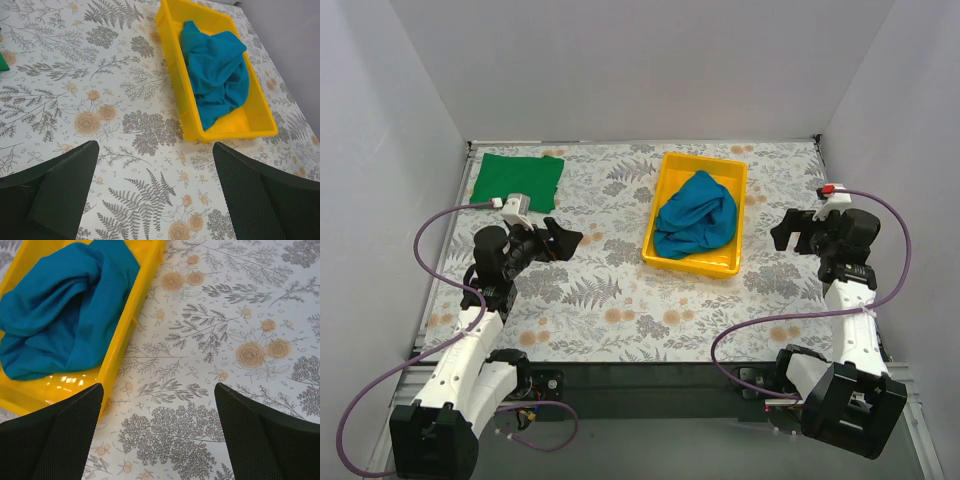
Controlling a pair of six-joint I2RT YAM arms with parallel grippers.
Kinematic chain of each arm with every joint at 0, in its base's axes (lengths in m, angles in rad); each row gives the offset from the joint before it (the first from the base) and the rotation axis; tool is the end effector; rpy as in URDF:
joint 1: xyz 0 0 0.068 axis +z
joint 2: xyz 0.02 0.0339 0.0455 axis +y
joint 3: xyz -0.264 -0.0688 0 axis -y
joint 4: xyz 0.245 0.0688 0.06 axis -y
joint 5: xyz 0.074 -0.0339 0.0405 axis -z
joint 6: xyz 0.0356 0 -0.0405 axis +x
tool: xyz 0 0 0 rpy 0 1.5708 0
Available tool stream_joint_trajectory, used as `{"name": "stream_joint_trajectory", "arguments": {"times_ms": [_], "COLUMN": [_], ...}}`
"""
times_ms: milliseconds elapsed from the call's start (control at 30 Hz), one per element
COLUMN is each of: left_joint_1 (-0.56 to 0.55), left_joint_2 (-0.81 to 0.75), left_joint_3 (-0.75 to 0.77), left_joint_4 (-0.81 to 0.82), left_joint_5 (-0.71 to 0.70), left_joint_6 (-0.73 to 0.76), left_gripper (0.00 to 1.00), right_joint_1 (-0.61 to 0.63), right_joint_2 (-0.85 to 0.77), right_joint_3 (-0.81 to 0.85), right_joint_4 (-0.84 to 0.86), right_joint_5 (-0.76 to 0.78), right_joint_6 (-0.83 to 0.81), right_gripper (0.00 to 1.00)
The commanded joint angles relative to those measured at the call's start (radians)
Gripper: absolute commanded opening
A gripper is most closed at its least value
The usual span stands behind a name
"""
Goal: Fold and stack the t-shirts
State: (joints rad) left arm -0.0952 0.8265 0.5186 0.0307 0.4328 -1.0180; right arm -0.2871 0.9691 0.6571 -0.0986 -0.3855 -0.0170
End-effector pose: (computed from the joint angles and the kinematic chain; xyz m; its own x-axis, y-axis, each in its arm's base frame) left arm 0.1928 -0.0334 0.2615 -0.5582 -0.7228 -0.4073 0.0243 0.4765 -0.8788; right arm 0.2150 -0.0495 0.2703 -0.3816 0.0962 -0.9193 -0.0748 0.9881 0.1345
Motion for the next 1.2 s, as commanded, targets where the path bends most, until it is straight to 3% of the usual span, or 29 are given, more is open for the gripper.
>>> {"name": "stream_joint_trajectory", "arguments": {"times_ms": [0,33,67,133,333,567,733,867,1167], "left_joint_1": [-0.006,-0.006,-0.006,-0.006,-0.009,-0.017,-0.020,-0.024,-0.028], "left_joint_2": [-0.015,-0.013,-0.012,-0.009,0.013,0.036,0.046,0.057,0.068], "left_joint_3": [0.018,0.018,0.020,0.020,0.021,0.024,0.024,0.029,0.032], "left_joint_4": [0.009,0.009,0.009,0.009,0.009,0.006,0.000,-0.003,-0.003], "left_joint_5": [0.015,0.017,0.020,0.023,0.041,0.055,0.057,0.058,0.061], "left_joint_6": [0.004,0.004,0.004,0.004,0.004,0.006,0.009,0.015,0.015], "left_gripper": [0.98,0.98,0.98,0.98,0.98,0.98,0.98,0.98,0.98], "right_joint_1": [-0.001,0.002,0.008,0.041,0.161,0.419,0.583,0.650,0.706], "right_joint_2": [0.002,0.003,0.009,0.014,0.029,0.254,0.411,0.568,0.763], "right_joint_3": [0.064,0.084,0.097,0.130,0.205,0.367,0.476,0.541,0.619], "right_joint_4": [-0.044,-0.111,-0.162,-0.302,-0.455,-0.480,-0.328,-0.256,-0.158], "right_joint_5": [-0.169,-0.243,-0.403,-0.507,-0.512,-0.180,0.064,0.250,0.373], "right_joint_6": [-0.154,-0.217,-0.379,-0.525,-0.860,-1.049,-1.043,-1.061,-1.110], "right_gripper": [0.99,0.98,0.98,0.98,0.98,0.98,0.96,0.92,0.87]}}
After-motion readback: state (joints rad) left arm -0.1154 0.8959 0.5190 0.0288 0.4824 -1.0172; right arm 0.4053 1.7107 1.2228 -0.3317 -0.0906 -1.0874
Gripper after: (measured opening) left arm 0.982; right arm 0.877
